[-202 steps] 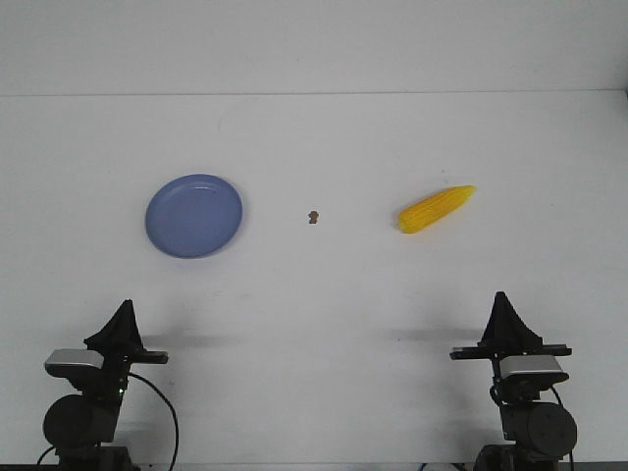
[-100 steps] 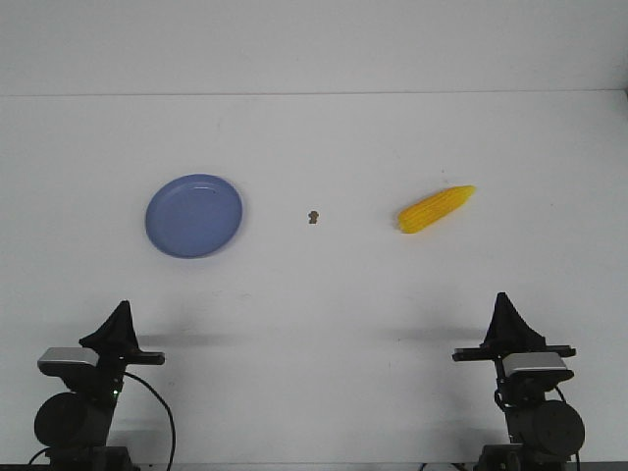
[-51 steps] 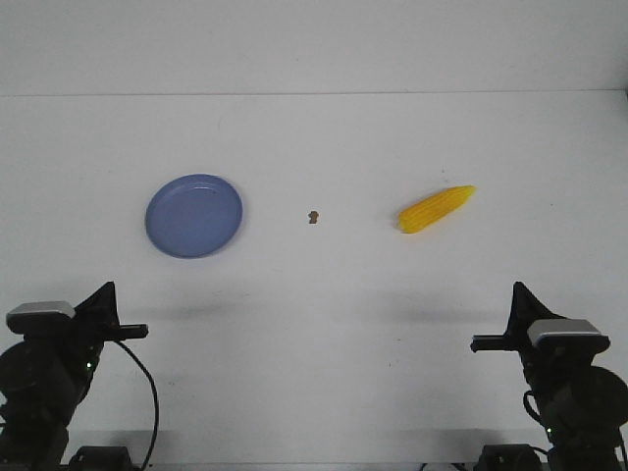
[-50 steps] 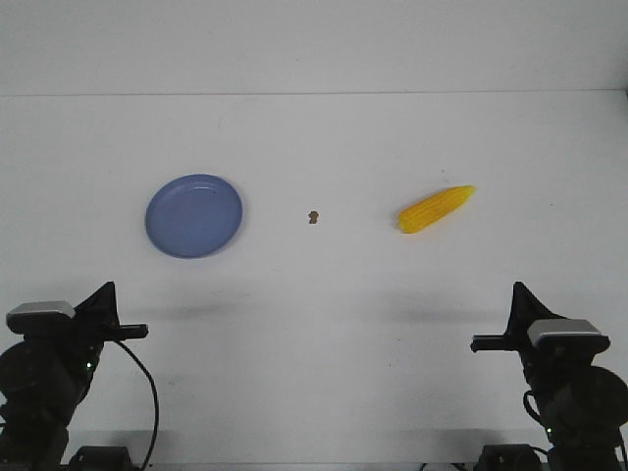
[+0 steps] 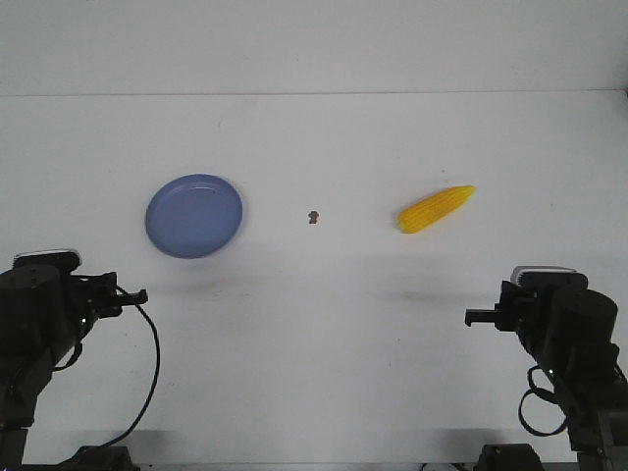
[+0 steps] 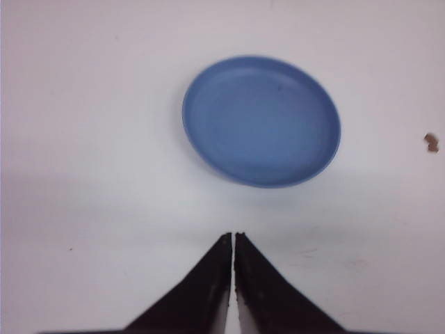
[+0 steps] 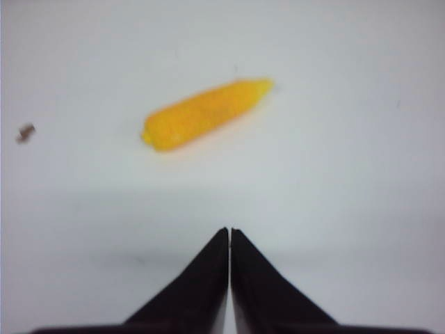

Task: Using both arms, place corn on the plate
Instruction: 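Raise both grippers and open them above the table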

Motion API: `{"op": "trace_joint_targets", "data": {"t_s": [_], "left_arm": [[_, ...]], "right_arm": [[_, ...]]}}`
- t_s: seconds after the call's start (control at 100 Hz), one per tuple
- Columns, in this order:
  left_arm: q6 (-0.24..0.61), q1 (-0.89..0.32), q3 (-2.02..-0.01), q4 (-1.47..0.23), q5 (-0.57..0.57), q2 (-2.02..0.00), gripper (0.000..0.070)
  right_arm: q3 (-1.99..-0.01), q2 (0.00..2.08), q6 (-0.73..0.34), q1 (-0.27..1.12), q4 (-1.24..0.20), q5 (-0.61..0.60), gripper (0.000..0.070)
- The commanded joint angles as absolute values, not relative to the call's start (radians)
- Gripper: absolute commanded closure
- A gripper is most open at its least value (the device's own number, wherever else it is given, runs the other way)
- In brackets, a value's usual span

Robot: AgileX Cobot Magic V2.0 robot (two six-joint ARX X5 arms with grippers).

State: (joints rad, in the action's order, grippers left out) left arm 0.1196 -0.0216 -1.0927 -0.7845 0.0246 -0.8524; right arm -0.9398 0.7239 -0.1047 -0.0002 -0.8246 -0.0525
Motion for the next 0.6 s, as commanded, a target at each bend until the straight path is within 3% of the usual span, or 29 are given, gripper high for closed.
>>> {"op": "trace_joint_targets", "data": {"t_s": [0.0, 0.39, 0.44, 0.54, 0.59], "left_arm": [[0.095, -0.020, -1.108, -0.785, 0.022, -0.861, 0.0687], [0.098, -0.020, -1.108, -0.781, 0.022, -0.862, 0.0661], [0.099, -0.020, -1.108, -0.781, 0.022, -0.862, 0.0583], [0.099, -0.020, -1.108, -0.783, 0.022, -0.862, 0.0386], [0.099, -0.020, -1.108, -0.783, 0.022, -0.862, 0.0336]], "right_arm": [[-0.957, 0.731, -0.101, 0.000, -0.817, -0.056, 0.0689], [-0.957, 0.734, -0.104, 0.002, -0.815, -0.056, 0.0672], [-0.957, 0.734, -0.104, 0.002, -0.816, -0.056, 0.0588], [-0.957, 0.734, -0.104, 0.002, -0.816, -0.056, 0.0269], [-0.957, 0.734, -0.105, 0.002, -0.816, -0.056, 0.0152]]}}
